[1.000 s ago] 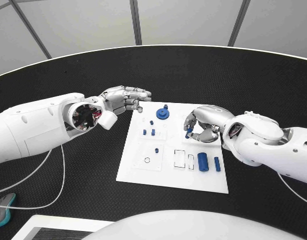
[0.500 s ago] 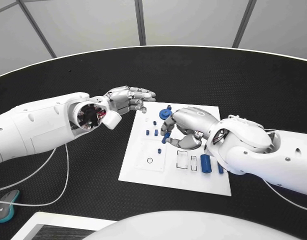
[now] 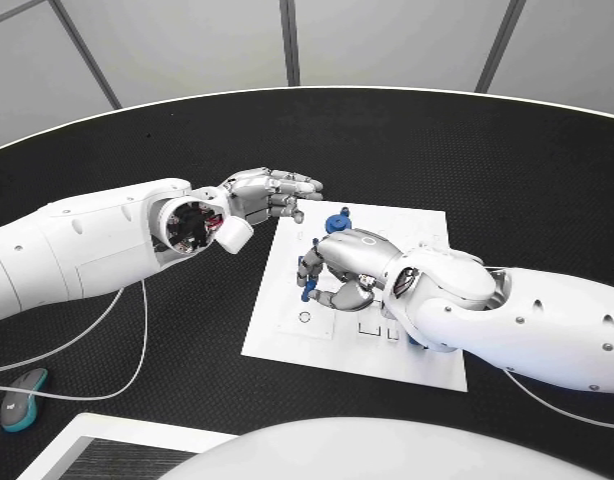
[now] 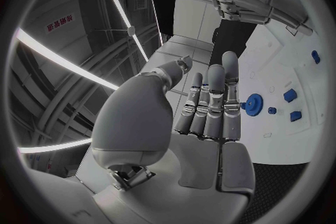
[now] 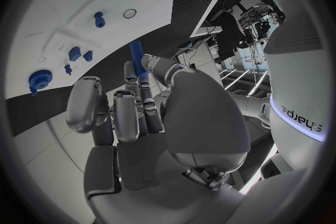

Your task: Assemble the parts on the task board

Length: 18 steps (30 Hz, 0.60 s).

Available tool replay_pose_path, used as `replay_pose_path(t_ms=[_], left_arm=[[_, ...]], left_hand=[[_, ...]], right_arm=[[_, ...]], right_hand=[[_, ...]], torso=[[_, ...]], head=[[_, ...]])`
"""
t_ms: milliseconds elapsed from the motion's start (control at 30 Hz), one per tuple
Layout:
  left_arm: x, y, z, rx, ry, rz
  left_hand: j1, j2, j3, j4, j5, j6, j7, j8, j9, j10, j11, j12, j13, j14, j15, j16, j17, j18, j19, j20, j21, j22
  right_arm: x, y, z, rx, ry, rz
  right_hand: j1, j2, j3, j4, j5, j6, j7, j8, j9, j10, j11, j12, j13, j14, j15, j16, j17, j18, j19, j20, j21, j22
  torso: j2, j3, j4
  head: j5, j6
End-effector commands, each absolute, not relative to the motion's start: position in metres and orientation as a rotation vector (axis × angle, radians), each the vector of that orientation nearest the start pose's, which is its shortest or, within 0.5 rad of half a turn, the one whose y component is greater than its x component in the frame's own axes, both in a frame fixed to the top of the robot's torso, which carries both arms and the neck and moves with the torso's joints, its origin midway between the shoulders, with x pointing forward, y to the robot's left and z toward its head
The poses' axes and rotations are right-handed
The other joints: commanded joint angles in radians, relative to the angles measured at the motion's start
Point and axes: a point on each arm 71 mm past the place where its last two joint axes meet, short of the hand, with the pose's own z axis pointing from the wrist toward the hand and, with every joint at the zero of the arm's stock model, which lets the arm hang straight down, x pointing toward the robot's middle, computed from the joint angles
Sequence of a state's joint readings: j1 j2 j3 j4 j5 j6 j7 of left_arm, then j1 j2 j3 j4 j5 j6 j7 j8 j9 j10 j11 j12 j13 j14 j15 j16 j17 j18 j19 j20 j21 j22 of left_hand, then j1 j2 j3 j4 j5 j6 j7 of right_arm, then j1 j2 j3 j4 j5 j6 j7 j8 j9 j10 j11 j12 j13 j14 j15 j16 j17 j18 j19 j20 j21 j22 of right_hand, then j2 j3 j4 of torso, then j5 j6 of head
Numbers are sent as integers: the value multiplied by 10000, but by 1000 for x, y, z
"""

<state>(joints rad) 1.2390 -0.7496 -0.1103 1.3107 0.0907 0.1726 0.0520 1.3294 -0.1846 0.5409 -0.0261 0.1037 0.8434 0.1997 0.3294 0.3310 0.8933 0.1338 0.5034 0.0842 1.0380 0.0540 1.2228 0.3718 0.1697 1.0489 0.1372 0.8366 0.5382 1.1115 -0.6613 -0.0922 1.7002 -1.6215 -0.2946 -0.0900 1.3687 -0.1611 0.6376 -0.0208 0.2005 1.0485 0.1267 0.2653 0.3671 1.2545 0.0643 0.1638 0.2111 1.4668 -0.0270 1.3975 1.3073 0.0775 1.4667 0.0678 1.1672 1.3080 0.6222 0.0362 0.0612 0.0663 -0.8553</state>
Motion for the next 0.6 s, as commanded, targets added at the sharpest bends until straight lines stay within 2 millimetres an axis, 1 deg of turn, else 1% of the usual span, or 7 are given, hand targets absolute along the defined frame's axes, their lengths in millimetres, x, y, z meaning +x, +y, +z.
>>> replay_pose_path(t_ms=[33,200,600], left_arm=[[507,200,-215,-12160,19579,-16699],[507,200,-215,-12160,19583,-16695],[507,200,-215,-12162,19591,-16691]], left_hand=[[22,89,-41,12,63,-52,-16,-16,10,-99,3,51,10,-94,5,-7,-9,152,-32,20,-60,-10],[22,89,-41,12,63,-52,-16,-16,10,-99,3,51,10,-94,5,-7,-9,152,-32,20,-60,-10],[31,104,-39,19,63,-54,-15,-13,17,-105,5,60,11,-99,5,-4,-16,151,-30,20,-66,-16]], right_arm=[[399,-59,-221,-4985,16741,9646],[400,-59,-229,-5034,16985,9588],[399,-56,-241,-5156,17347,9554]], right_hand=[[80,9,12,-52,42,24,25,17,10,244,-153,25,42,515,-65,2,-4,49,163,-57,-22,64],[78,15,18,-54,49,18,28,13,9,238,-150,21,44,515,-63,2,-3,49,162,-56,-27,62],[76,18,21,-56,53,13,31,10,9,234,-147,18,47,515,-61,5,1,50,160,-55,-34,58]], torso=[[-4,15,8],[-1,21,-2],[5,22,6]], head=[[49,-50],[110,-110],[179,-174]])
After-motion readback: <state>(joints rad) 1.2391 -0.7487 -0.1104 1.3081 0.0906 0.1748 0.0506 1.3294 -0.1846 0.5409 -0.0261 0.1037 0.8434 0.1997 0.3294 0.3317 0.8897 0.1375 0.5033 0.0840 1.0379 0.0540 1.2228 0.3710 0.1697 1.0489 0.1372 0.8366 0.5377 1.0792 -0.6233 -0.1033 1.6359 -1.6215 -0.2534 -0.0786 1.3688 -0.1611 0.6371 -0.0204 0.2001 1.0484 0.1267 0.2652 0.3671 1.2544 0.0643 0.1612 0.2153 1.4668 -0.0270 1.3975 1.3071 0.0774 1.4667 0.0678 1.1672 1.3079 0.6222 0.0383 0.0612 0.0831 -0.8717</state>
